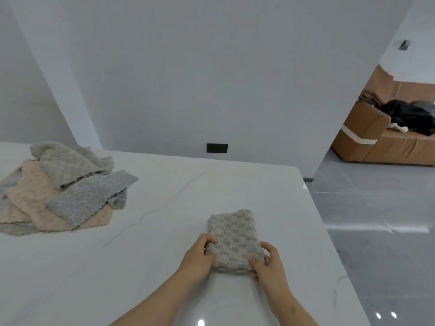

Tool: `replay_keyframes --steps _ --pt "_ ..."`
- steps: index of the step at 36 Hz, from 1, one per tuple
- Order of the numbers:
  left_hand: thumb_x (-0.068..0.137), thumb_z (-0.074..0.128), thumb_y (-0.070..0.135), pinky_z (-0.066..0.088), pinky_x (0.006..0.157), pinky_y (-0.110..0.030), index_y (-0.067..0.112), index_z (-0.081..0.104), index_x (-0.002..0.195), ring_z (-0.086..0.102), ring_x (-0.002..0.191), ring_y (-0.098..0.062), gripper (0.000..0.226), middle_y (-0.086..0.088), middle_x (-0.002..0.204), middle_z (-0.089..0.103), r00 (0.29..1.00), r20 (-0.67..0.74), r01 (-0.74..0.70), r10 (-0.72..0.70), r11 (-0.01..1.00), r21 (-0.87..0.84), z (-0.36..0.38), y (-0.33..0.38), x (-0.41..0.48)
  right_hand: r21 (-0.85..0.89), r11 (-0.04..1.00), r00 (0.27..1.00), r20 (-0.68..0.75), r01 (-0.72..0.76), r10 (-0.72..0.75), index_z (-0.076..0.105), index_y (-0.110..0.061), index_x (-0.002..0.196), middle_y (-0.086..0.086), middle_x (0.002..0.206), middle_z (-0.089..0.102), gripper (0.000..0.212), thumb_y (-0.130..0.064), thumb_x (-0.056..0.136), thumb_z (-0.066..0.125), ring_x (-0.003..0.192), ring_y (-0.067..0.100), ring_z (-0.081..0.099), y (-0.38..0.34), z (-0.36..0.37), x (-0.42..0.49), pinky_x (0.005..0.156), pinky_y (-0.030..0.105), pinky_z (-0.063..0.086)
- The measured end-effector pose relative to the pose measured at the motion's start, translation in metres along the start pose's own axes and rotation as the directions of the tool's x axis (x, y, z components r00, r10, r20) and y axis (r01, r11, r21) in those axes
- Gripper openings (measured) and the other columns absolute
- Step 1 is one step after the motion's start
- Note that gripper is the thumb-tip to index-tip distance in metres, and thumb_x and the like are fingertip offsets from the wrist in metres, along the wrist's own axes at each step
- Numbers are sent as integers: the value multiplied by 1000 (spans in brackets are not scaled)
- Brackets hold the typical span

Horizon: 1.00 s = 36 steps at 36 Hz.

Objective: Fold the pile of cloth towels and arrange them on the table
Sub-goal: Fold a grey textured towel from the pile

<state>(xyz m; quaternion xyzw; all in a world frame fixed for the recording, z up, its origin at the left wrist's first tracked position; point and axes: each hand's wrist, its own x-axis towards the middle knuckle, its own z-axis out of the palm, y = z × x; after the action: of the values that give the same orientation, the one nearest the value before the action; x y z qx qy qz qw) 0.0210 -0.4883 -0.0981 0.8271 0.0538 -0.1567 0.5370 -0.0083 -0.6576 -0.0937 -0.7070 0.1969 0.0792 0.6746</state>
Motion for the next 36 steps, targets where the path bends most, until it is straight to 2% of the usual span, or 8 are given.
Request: replay_keyframes --steps 4,6,9,14,18,23,31,36 --pt "92 44 3 38 73 -17 33 46 101 48 95 -12 31 4 113 47 995 92 26 -29 999 39 34 18 17 4 1000 996 -86 -27 28 44 -18 118 15 104 63 35 -1 88 53 75 22 62 9 -37 13 61 28 49" --pt "91 43 3 38 80 -19 33 45 104 48 104 -13 33 5 116 44 989 144 32 -42 997 72 49 26 24 -2 999 990 -135 -36 35 43 -17 120 14 99 63 36 -3 88 53 67 21 56 9 -52 19 61 31 47" --pt "92 44 5 34 90 -19 32 43 110 42 117 -13 33 8 122 39 976 213 32 -52 995 99 69 37 33 -7 999 975 -222 -31 29 43 -17 120 13 105 60 36 -4 88 54 77 23 57 7 -70 28 72 38 50" --pt "92 47 9 34 88 -18 26 44 127 42 105 -10 39 4 113 40 961 275 2 -40 991 137 95 53 44 21 1000 935 -354 -20 26 45 -15 114 7 89 59 31 -5 86 55 68 23 56 5 -96 42 76 43 51" --pt "91 50 11 36 91 -18 22 48 126 44 103 -12 36 1 113 39 960 280 -59 0 977 205 112 63 51 39 999 899 -437 -1 18 46 -12 106 7 81 56 22 -5 87 56 67 25 53 8 -114 50 66 37 47" --pt "91 50 19 37 104 -32 30 49 123 44 117 -13 34 5 121 39 967 250 -142 48 917 374 132 66 55 50 999 865 -501 -8 32 45 -17 86 8 74 54 16 -6 86 56 64 26 52 15 -130 54 58 31 40" --pt "92 44 26 32 105 -34 35 37 135 35 128 -19 44 6 141 36 939 338 -240 61 819 520 150 78 51 10 996 828 -554 -94 84 45 -12 98 17 98 59 19 -8 85 57 86 36 62 20 -143 53 56 30 40" --pt "90 48 24 33 106 -32 33 37 136 39 125 -21 47 0 133 42 936 344 -249 78 835 491 140 76 45 -59 990 832 -549 -130 77 44 0 123 22 116 54 41 -5 84 57 85 31 54 8 -143 42 59 30 36"
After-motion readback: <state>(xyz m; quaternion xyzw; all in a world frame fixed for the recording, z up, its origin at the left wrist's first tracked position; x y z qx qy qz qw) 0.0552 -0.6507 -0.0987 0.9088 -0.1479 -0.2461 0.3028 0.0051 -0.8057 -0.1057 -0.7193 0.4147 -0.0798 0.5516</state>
